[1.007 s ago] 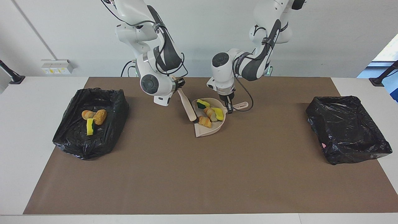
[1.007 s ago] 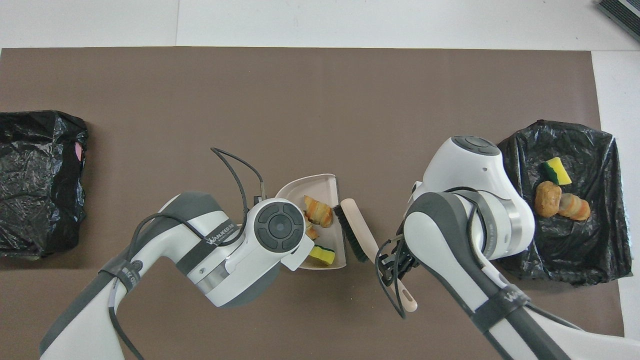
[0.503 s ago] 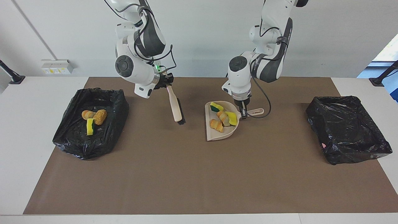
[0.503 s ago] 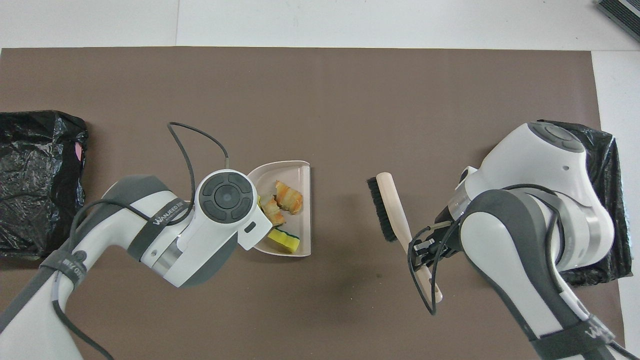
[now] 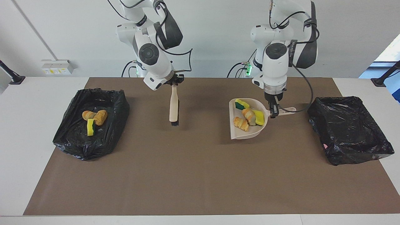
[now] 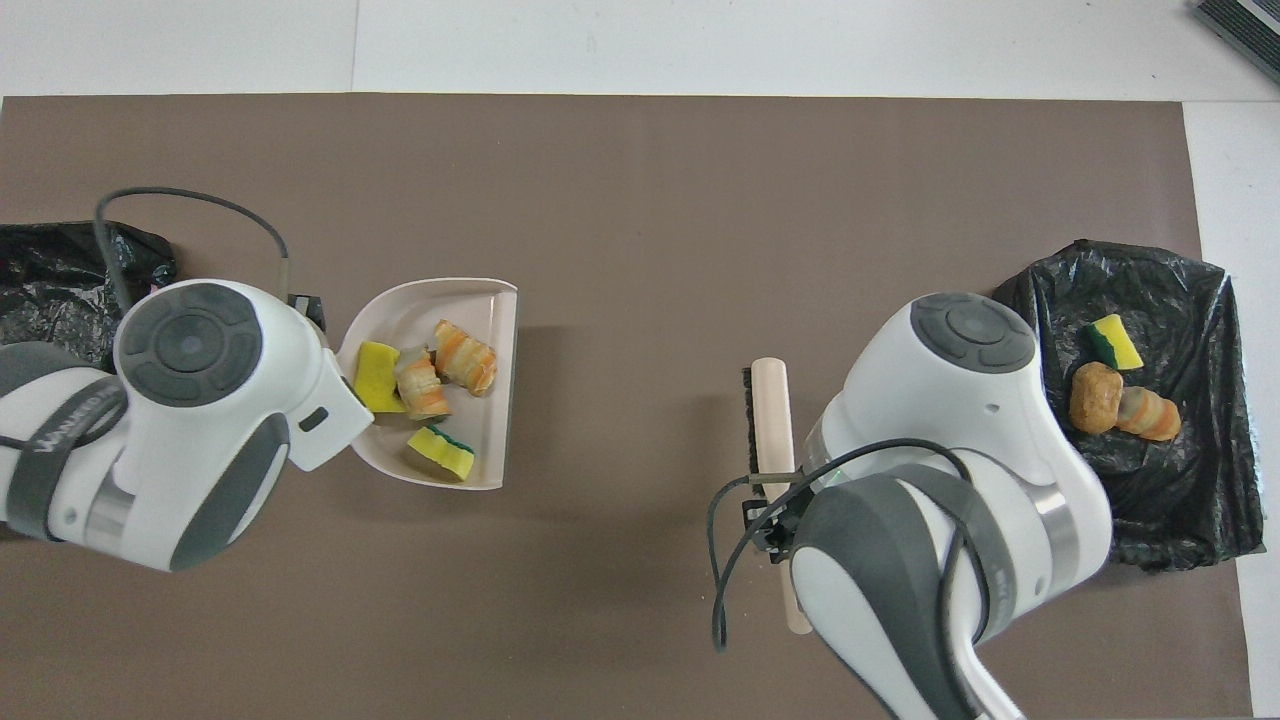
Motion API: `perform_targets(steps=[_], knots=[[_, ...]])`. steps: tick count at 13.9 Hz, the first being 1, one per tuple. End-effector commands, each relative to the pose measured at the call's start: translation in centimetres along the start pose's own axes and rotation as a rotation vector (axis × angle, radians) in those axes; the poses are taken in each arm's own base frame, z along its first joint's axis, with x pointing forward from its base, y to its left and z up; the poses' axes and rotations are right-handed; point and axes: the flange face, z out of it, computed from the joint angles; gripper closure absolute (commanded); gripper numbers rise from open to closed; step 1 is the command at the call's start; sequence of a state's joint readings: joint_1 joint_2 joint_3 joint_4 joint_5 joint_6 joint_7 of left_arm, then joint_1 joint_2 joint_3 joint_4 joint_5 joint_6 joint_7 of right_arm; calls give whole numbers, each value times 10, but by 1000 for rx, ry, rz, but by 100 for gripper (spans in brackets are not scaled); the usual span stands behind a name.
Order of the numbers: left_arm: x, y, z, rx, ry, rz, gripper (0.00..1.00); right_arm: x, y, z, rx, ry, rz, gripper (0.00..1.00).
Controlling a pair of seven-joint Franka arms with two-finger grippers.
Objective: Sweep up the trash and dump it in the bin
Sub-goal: 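Carry the dustpan to the bag with the left gripper while the right gripper lowers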
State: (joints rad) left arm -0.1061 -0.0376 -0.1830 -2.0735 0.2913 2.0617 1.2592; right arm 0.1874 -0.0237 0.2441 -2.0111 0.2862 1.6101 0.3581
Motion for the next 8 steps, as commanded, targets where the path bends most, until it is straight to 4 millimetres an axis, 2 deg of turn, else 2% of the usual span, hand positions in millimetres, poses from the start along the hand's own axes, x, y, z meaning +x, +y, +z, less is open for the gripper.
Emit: perform_targets(steps=[1,3,5,8], knots=[[-76,8,-9,-19,8,-64,100,-38,-23,19,-33,92,7,100],[-143,11,3,-37,17,-120,100,-56,-42,35,-50,109,35,100],[-201,16,10,-37,54,-205,100,-66,-61,59,-60,124,54,100],[-292,19,13,-14,103,-210,100,-76,-78,90,-67,154,41,100]])
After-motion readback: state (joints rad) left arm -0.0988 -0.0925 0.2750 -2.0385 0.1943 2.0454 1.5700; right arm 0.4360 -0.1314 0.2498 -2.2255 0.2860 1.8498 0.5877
